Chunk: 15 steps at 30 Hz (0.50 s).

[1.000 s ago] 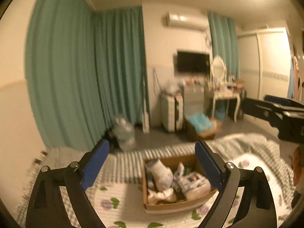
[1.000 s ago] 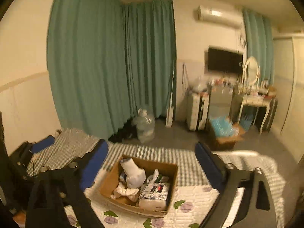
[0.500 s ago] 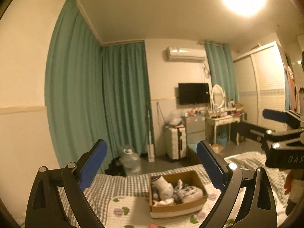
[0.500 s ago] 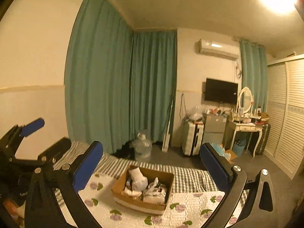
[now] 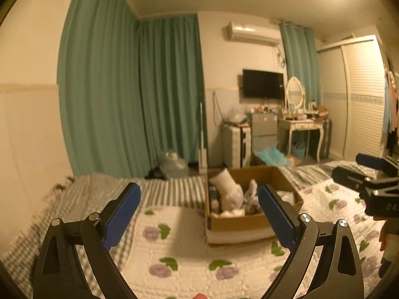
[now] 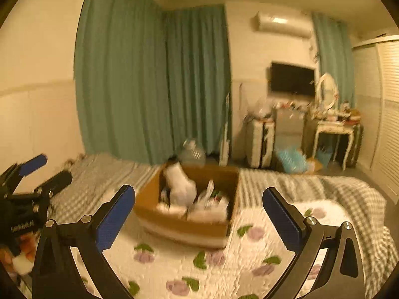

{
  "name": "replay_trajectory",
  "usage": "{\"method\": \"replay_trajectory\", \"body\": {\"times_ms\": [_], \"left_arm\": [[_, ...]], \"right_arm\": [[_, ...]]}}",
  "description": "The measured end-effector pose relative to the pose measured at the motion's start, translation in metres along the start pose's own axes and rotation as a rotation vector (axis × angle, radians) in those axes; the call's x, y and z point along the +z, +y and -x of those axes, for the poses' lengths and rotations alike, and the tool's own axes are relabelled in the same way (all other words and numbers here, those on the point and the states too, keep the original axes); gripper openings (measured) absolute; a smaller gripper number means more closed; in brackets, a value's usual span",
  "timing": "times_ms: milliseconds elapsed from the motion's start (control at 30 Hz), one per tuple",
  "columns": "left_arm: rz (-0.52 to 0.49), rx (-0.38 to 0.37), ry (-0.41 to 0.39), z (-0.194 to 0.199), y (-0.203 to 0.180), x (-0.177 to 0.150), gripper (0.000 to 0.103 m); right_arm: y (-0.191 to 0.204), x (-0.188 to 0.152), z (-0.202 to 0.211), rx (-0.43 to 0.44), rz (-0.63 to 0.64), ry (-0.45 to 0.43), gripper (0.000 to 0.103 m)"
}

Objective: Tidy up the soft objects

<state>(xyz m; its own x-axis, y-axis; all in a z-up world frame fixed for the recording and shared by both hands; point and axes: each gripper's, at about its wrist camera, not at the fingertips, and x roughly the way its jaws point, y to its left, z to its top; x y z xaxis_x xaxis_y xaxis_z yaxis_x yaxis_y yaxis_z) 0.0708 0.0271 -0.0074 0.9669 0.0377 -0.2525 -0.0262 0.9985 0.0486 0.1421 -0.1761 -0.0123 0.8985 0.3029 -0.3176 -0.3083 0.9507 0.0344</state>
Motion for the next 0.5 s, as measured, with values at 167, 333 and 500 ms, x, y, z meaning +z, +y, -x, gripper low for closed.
{"method": "replay_trajectory", "body": {"times_ms": [167,333,500], "left_arm": [[-0.009,-0.009,0.027,-0.008,-0.008,-0.01,0.097],[0.007,-0.027,0.046,-0.008,-0.008,-0.011,0.097],[0.02,-0.032,0.045,-0.007,-0.003,-0.013,0.097]], "right_arm": [[-0.002,-0.013,-0.021,-0.005,-0.007,0.033,0.103],[-0.002,-0.018,-0.027,-0.029,-0.002,0.031,0.103],[-0.001,-0.016,-0.019,-0.032,-0.013,0.007,0.103]]}}
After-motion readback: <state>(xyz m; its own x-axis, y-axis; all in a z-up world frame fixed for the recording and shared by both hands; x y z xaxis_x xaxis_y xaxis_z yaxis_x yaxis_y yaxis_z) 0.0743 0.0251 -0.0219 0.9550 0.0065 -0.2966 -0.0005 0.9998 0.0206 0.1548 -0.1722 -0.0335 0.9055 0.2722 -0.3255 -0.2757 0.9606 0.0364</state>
